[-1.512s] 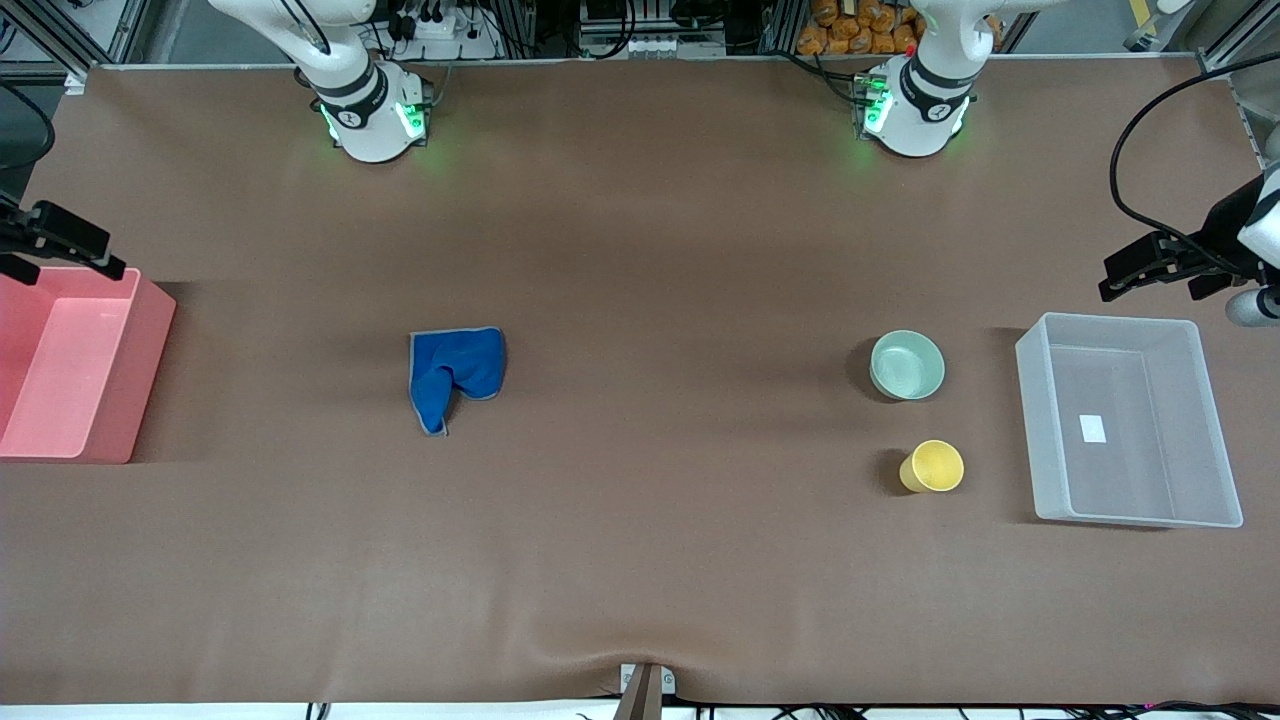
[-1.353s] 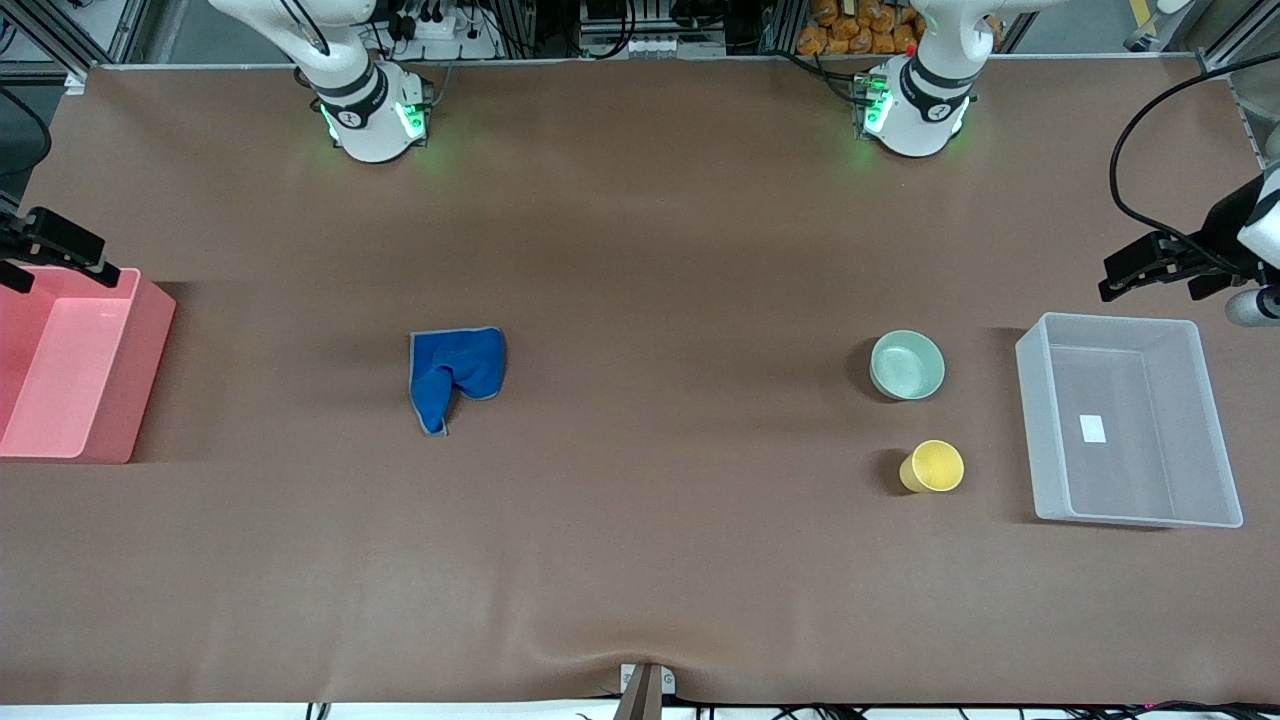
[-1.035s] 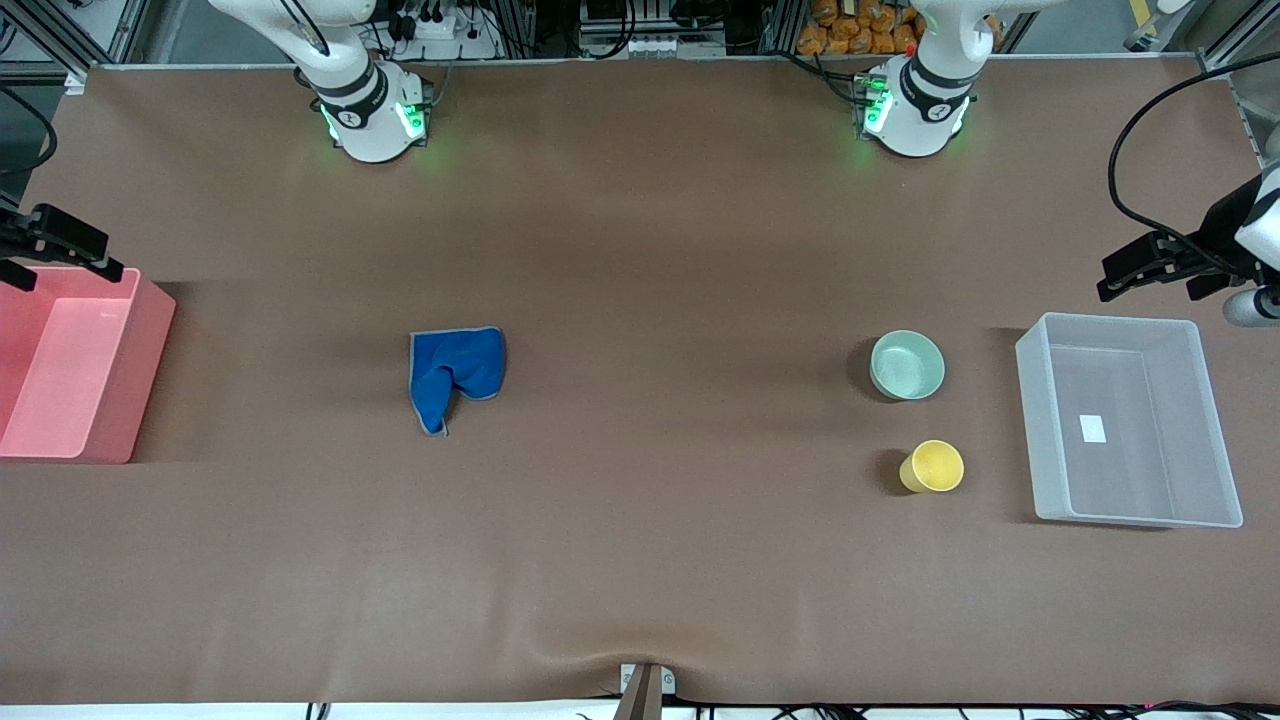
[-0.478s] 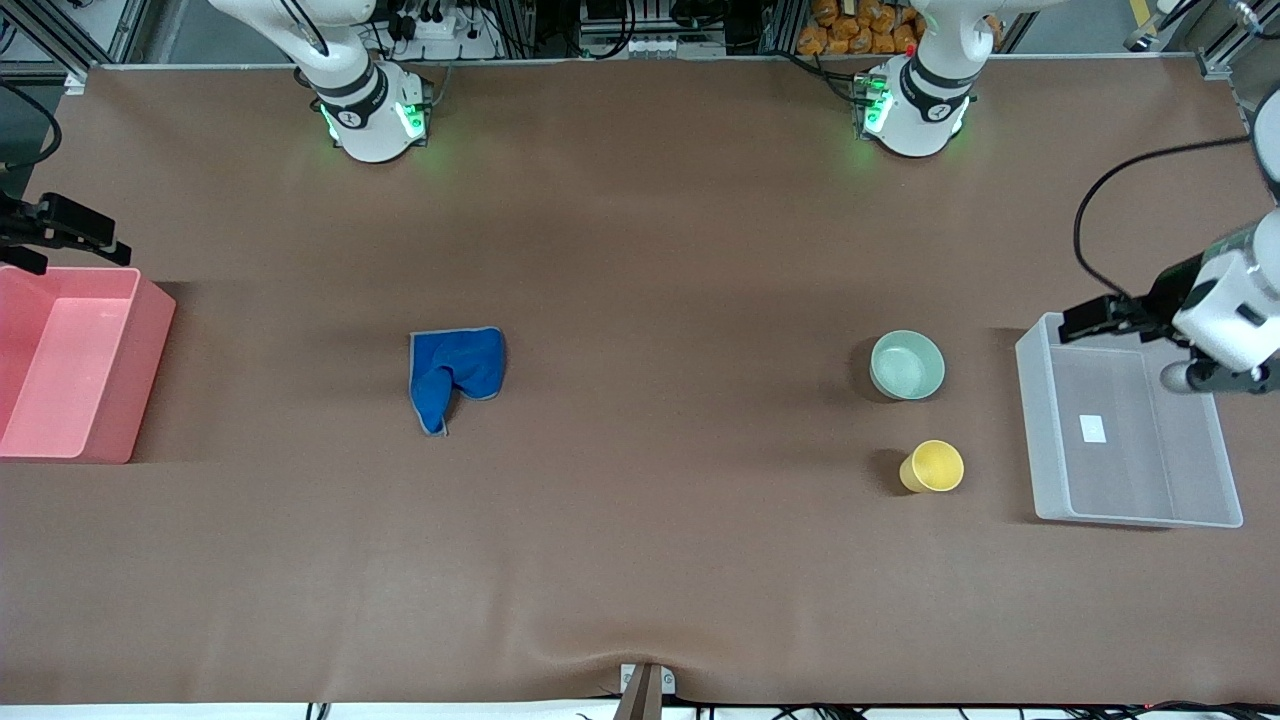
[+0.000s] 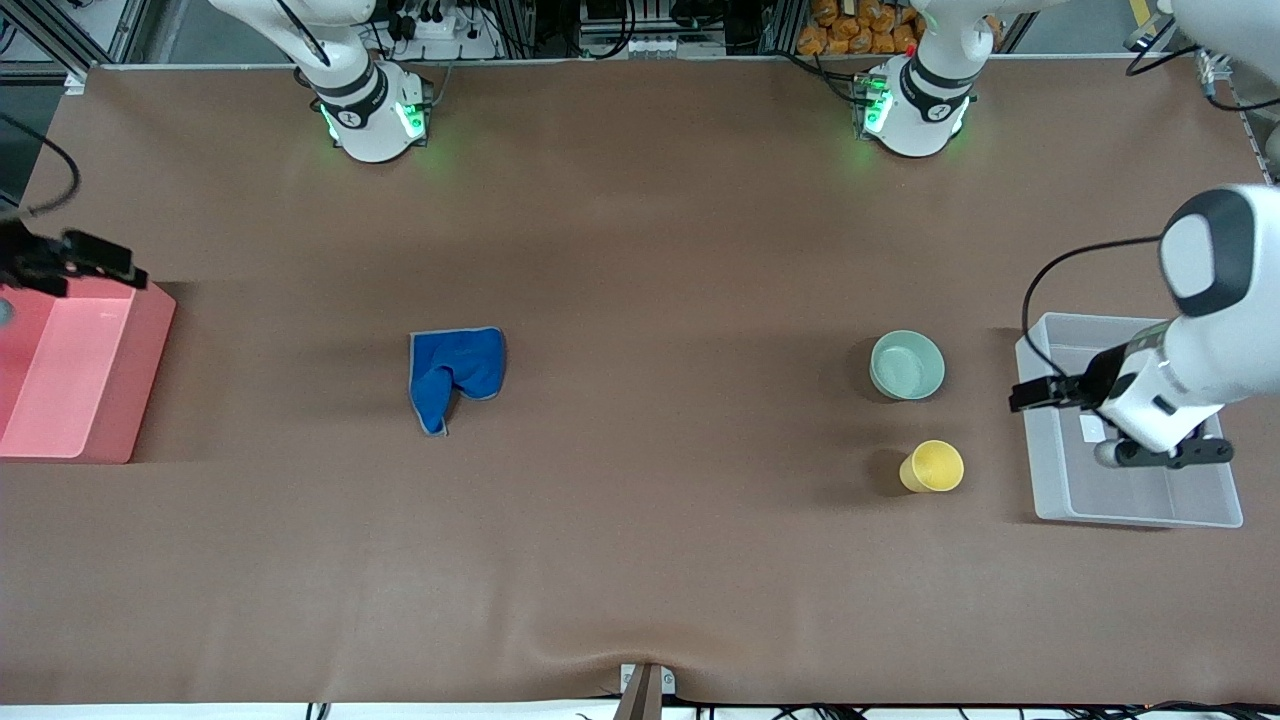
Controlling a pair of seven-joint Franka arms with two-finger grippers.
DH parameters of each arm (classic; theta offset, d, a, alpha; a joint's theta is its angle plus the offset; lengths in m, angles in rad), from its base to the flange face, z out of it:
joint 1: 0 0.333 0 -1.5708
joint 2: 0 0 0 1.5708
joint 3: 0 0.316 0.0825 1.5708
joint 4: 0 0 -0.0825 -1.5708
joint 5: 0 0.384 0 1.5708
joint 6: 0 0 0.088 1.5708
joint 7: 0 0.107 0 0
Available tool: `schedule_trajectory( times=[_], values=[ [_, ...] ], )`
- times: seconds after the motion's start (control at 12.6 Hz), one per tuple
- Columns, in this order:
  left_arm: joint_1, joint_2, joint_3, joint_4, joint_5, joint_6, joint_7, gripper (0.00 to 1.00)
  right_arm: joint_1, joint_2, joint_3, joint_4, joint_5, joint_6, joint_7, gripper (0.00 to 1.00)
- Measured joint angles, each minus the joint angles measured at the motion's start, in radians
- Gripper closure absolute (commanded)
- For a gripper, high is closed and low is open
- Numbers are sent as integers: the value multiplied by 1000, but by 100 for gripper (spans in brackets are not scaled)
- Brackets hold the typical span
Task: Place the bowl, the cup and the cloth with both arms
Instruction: 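Reach the right gripper to the blue cloth while the left gripper reaches the cup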
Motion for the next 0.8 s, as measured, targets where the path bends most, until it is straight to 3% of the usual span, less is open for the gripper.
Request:
schedule_trajectory(
  times=[0.24,0.48,0.8],
  values=[
    [-2,59,0,-3,0,83,-1,0,64,189,7,10,0,126,41,0],
    [-9,117,-1,-23,0,205,-10,0,134,317,12,17,21,255,292,0],
    [-10,200,-1,-57,0,367,-12,10,209,399,14,7,169,359,548,0]
  ],
)
